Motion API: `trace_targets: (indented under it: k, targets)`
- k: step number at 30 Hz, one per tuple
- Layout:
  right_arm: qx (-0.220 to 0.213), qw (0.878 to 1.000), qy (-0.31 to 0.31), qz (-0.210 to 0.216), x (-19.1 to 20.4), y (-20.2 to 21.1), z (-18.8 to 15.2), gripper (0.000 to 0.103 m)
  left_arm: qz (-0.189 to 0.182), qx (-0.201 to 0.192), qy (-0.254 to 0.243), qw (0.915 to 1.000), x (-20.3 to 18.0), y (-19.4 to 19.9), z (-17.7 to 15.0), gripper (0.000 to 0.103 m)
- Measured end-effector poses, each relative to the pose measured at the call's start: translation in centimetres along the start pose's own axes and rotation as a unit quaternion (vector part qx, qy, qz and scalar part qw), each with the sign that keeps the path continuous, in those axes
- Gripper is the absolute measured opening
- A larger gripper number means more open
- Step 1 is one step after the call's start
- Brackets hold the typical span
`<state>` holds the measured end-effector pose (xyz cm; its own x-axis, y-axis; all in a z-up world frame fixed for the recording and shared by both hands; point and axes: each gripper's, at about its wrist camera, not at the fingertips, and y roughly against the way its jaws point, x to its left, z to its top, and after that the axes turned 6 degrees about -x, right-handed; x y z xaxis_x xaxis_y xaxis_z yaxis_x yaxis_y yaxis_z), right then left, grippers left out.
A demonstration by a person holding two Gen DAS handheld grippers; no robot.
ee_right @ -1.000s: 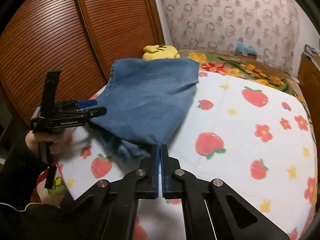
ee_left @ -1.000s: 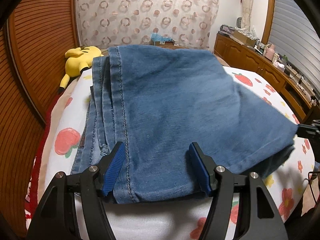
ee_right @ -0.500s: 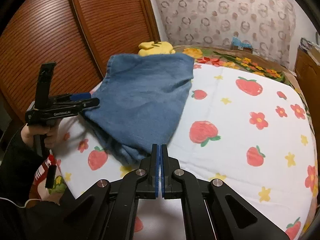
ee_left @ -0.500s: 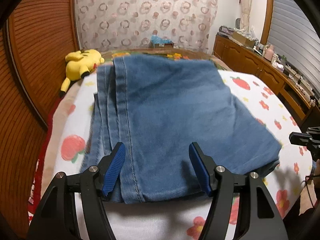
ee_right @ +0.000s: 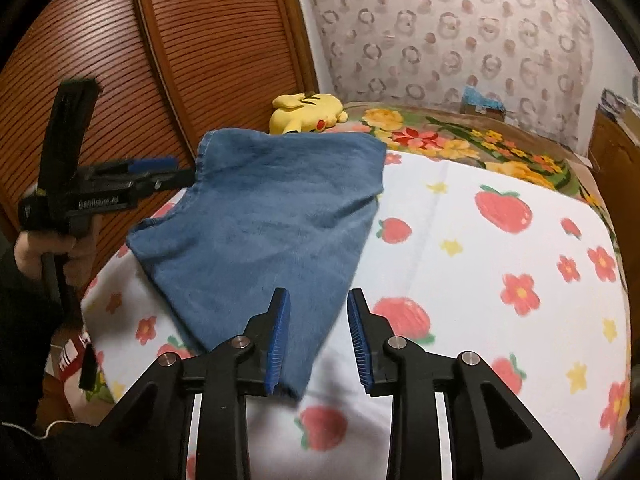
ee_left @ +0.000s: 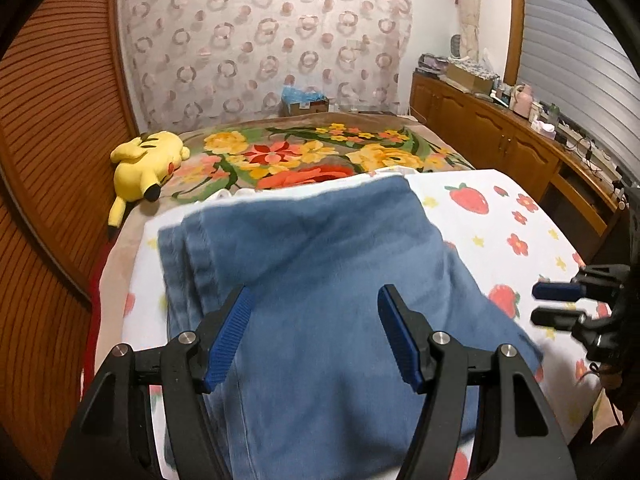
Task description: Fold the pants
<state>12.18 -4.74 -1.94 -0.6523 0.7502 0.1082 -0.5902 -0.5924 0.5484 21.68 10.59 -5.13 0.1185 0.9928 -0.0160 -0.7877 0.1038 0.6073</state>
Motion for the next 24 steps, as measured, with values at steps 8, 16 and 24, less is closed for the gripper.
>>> trace_targets:
  k: [8,16,24]
  targets:
    - [0.007,1.0,0.006,0.0,-1.5,-3.4,2.3,0.031,0.006,0.04,0.006,0.9992,2.1,-5.1,2.6,0.066]
    - [0.024,1.0,-0.014,0.002,-2.7,-5.7,2.3,0.032,0.059,0.084,0.014,0.9947,5.5,-9.3,1.9,0.063]
    - [0.034,0.999,-0.02,0.002,-2.9,-6.7,2.4,0.032,0.054,0.086,0.042,0.994,7.6,-10.1,1.0,0.063]
